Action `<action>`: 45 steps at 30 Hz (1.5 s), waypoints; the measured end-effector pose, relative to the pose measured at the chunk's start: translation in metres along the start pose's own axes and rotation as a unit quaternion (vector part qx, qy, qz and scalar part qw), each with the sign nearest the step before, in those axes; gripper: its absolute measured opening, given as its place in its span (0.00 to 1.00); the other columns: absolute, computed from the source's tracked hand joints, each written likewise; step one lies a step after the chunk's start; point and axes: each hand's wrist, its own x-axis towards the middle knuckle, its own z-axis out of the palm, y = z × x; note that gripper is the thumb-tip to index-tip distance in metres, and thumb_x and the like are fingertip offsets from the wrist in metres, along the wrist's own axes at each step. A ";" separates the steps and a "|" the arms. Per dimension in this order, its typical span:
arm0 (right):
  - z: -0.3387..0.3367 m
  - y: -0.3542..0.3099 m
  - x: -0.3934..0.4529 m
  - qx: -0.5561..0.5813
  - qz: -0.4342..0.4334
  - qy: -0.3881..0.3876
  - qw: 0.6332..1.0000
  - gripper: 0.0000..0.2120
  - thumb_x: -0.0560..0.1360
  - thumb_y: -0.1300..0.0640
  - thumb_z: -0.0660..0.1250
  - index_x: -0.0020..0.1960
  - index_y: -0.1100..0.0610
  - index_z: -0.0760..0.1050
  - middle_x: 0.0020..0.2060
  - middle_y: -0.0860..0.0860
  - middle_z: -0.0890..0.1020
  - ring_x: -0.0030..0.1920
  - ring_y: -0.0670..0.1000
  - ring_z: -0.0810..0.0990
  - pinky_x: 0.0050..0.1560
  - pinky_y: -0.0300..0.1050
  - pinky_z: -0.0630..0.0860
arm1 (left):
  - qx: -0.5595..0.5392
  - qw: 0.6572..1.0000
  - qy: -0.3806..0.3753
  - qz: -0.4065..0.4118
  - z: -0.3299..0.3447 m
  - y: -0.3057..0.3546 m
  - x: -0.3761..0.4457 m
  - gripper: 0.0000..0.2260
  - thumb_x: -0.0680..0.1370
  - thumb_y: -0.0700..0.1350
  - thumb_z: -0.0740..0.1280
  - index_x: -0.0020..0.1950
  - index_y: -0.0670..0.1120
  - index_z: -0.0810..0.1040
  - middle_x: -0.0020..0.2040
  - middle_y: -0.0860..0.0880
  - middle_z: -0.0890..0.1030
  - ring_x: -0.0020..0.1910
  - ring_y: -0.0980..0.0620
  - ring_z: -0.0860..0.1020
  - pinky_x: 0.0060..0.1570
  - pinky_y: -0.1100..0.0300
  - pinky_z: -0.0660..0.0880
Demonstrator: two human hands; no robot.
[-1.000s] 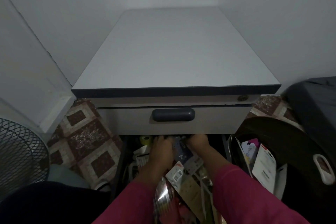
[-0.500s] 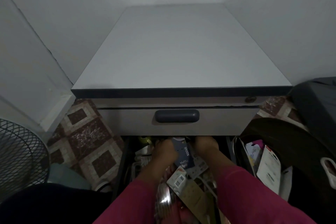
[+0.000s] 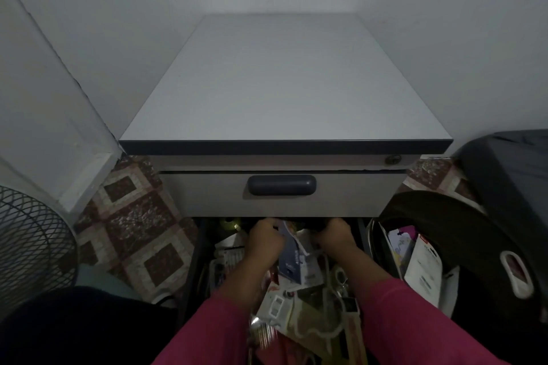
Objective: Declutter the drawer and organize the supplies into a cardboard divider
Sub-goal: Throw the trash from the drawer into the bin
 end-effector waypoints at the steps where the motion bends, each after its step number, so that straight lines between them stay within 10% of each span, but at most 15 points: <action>1: -0.002 -0.002 -0.003 -0.002 0.015 -0.013 1.000 0.22 0.72 0.56 0.72 0.61 0.66 0.73 0.56 0.62 0.79 0.55 0.61 0.79 0.50 0.47 0.77 | -0.008 1.000 0.013 -0.002 -0.004 0.001 -0.005 0.13 0.76 0.34 0.65 0.60 0.42 0.77 0.53 0.42 0.80 0.51 0.44 0.79 0.45 0.58 0.74; 6: -0.011 -0.010 -0.021 -0.067 0.046 -0.083 0.993 0.18 0.75 0.55 0.67 0.59 0.66 0.76 0.56 0.61 0.80 0.54 0.58 0.80 0.47 0.44 0.76 | -0.001 0.995 0.097 0.038 -0.018 -0.003 -0.032 0.13 0.77 0.37 0.61 0.59 0.46 0.78 0.44 0.50 0.79 0.44 0.52 0.76 0.55 0.57 0.72; 8: -0.010 -0.013 -0.028 -0.063 0.031 -0.099 0.993 0.21 0.72 0.52 0.71 0.60 0.63 0.76 0.56 0.58 0.80 0.54 0.55 0.80 0.46 0.43 0.76 | 0.063 0.988 0.134 0.050 -0.022 -0.006 -0.040 0.14 0.77 0.39 0.59 0.58 0.52 0.78 0.45 0.52 0.81 0.49 0.53 0.77 0.74 0.47 0.53; 11: -0.005 -0.016 -0.043 -0.032 0.023 -0.096 0.995 0.30 0.68 0.54 0.75 0.64 0.61 0.65 0.59 0.57 0.77 0.58 0.56 0.77 0.51 0.46 0.75 | 0.137 0.980 0.133 0.059 -0.029 -0.004 -0.050 0.15 0.78 0.40 0.58 0.59 0.51 0.79 0.51 0.51 0.83 0.55 0.52 0.77 0.73 0.52 0.37; 15: -0.002 -0.018 -0.056 -0.016 -0.033 -0.016 0.999 0.19 0.75 0.56 0.68 0.61 0.62 0.65 0.58 0.59 0.76 0.58 0.60 0.77 0.54 0.49 0.75 | 0.014 0.995 0.087 0.046 -0.040 0.004 -0.062 0.15 0.78 0.35 0.59 0.61 0.42 0.78 0.57 0.45 0.80 0.54 0.48 0.77 0.54 0.62 0.71; 25: -0.019 -0.018 -0.079 0.036 -0.072 0.107 0.991 0.13 0.78 0.60 0.61 0.37 0.64 0.74 0.32 0.56 0.75 0.31 0.52 0.73 0.28 0.40 0.64 | -0.105 0.982 0.147 -0.060 -0.051 -0.015 -0.093 0.12 0.75 0.31 0.58 0.48 0.41 0.79 0.44 0.40 0.81 0.41 0.42 0.78 0.32 0.60 0.68; 35: -0.019 -0.013 -0.116 0.016 0.095 -0.118 0.988 0.05 0.76 0.64 0.62 0.50 0.65 0.73 0.40 0.60 0.76 0.38 0.58 0.78 0.39 0.49 0.76 | 0.197 0.960 0.139 -0.140 -0.042 -0.043 -0.116 0.13 0.81 0.40 0.58 0.62 0.38 0.74 0.62 0.39 0.71 0.54 0.44 0.77 0.48 0.59 0.72; 39: -0.010 -0.011 -0.135 -0.177 0.033 -0.082 0.980 0.19 0.78 0.58 0.60 0.68 0.59 0.69 0.65 0.57 0.73 0.64 0.56 0.74 0.61 0.48 0.74 | 0.271 0.945 0.121 -0.140 -0.036 -0.050 -0.119 0.16 0.81 0.44 0.59 0.67 0.40 0.70 0.61 0.41 0.67 0.52 0.46 0.77 0.47 0.55 0.77; 45: -0.001 -0.006 -0.146 -0.146 0.021 -0.084 0.985 0.17 0.75 0.56 0.66 0.63 0.57 0.72 0.61 0.54 0.77 0.61 0.55 0.76 0.54 0.44 0.73 | 0.250 0.949 0.109 -0.160 -0.033 -0.059 -0.118 0.23 0.78 0.50 0.66 0.68 0.41 0.66 0.61 0.41 0.69 0.57 0.43 0.75 0.50 0.52 0.77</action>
